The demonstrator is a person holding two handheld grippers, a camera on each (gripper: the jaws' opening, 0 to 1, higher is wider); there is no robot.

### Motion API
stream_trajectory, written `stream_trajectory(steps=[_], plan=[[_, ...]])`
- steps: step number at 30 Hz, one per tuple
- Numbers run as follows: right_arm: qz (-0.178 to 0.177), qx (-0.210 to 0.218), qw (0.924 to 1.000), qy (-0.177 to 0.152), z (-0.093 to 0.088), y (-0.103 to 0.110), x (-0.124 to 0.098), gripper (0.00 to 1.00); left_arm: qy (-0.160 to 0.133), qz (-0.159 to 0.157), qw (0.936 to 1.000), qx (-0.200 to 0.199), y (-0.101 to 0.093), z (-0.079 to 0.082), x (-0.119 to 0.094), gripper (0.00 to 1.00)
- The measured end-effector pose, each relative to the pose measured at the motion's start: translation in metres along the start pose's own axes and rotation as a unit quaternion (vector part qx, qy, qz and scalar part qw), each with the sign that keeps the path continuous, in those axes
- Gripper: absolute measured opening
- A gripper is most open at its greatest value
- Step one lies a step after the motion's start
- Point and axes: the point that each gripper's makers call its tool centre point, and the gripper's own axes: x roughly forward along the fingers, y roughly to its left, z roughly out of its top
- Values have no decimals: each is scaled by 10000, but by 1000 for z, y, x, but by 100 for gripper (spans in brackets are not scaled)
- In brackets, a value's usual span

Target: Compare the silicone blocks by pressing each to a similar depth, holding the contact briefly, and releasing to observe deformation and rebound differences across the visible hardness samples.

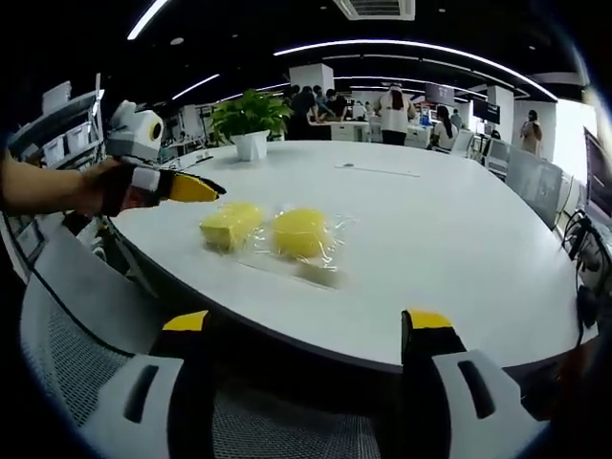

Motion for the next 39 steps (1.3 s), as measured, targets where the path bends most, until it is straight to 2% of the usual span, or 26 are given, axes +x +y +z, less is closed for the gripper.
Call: stream_trajectory(steps=[3, 10, 14, 20, 25, 32, 33, 34, 39], plan=[[-23, -5, 10000, -12, 0, -1, 1, 74, 59, 22, 9999, -84, 7, 6, 22, 74], [-28, -3, 10000, -28, 1, -2, 2, 74, 230, 252, 9987, -389, 31, 7, 53, 71], [-11, 0, 10000, -20, 2, -1, 3, 73, 303, 471, 9962, -666, 50, 5, 62, 67], [15, 11, 10000, -11, 2, -1, 5, 72, 387, 665, 9923, -974, 66, 2, 73, 58], [13, 23, 10000, 2, 2, -2, 5, 71, 533, 878, 9875, -1199, 81, 0, 82, 54], [6, 38, 10000, 13, 1, -3, 4, 71, 690, 948, 9855, -1229, 86, -5, 91, 42], [10, 40, 10000, 16, 1, -3, 4, 71, 720, 891, 9846, -1320, 85, -6, 93, 41], [10, 39, 10000, 11, 2, -3, 4, 71, 754, 846, 9808, -1587, 83, -9, 95, 41], [12, 42, 10000, 7, 2, -3, 4, 71, 778, 810, 9797, -1661, 84, -8, 99, 35]])
